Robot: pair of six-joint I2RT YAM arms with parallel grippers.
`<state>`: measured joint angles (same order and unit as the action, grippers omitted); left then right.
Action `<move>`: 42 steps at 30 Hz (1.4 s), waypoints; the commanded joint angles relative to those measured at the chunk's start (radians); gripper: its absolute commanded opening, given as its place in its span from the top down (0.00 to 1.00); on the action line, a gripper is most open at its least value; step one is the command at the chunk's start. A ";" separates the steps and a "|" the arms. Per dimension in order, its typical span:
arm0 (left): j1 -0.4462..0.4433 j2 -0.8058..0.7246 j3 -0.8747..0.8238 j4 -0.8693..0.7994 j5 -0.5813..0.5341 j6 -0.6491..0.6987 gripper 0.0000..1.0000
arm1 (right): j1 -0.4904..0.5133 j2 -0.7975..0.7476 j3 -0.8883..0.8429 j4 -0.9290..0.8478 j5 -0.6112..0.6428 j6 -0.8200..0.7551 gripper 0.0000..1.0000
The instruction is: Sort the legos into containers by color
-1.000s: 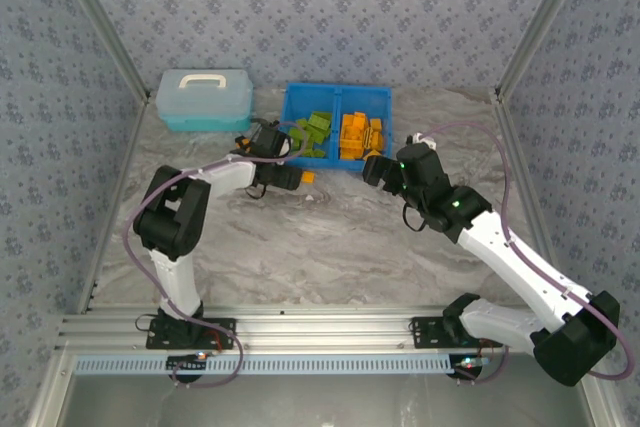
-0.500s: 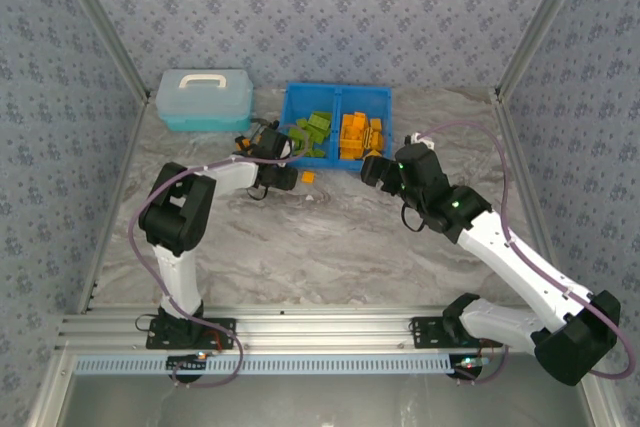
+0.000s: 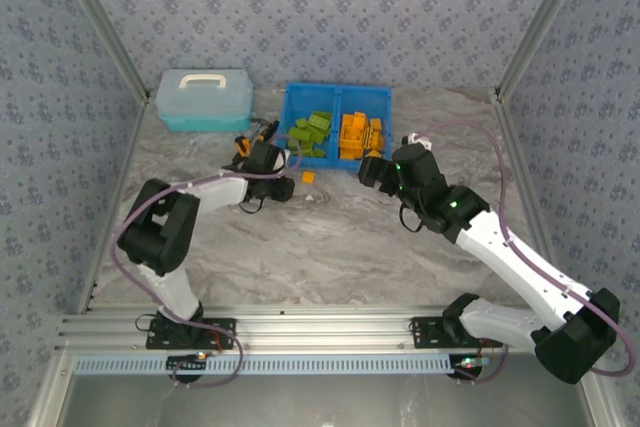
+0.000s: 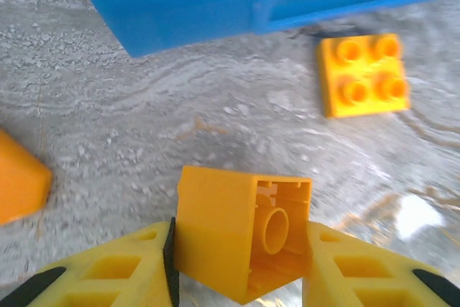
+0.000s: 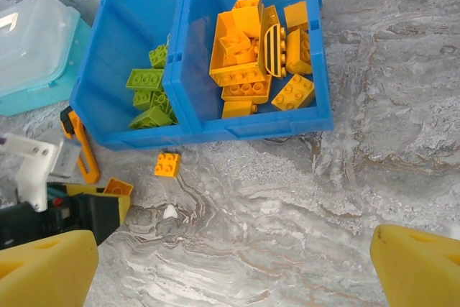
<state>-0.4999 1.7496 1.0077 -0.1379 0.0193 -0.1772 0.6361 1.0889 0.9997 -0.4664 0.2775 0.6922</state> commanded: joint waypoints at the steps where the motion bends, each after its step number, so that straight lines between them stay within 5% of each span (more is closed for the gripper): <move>1: -0.037 -0.163 -0.016 0.018 0.021 -0.037 0.58 | 0.008 0.003 0.029 -0.007 0.035 0.010 0.00; 6: -0.098 -0.289 0.034 0.073 -0.001 -0.086 0.56 | 0.011 -0.004 0.024 0.008 0.053 0.000 0.00; 10: -0.144 -0.205 0.183 0.125 -0.032 -0.093 0.55 | 0.015 -0.025 0.013 0.020 0.075 -0.003 0.00; 18: -0.191 0.257 0.782 -0.075 -0.119 -0.130 0.58 | 0.017 -0.064 -0.009 -0.021 0.093 0.007 0.00; 28: -0.192 0.855 1.666 -0.409 -0.027 -0.128 0.52 | 0.009 -0.120 -0.038 -0.045 0.121 -0.002 0.00; 33: -0.193 0.904 1.709 -0.342 0.024 -0.157 0.46 | 0.006 -0.131 -0.032 -0.050 0.114 -0.002 0.00; 37: -0.193 0.880 1.711 -0.320 0.031 -0.160 0.28 | 0.006 -0.136 -0.022 -0.062 0.120 -0.006 0.00; 42: -0.204 0.772 1.700 -0.392 0.066 -0.104 0.24 | 0.006 -0.141 -0.018 -0.062 0.117 -0.001 0.00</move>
<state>-0.6895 2.6465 2.6751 -0.4854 0.0467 -0.3206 0.6441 0.9661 0.9684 -0.4999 0.3641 0.6918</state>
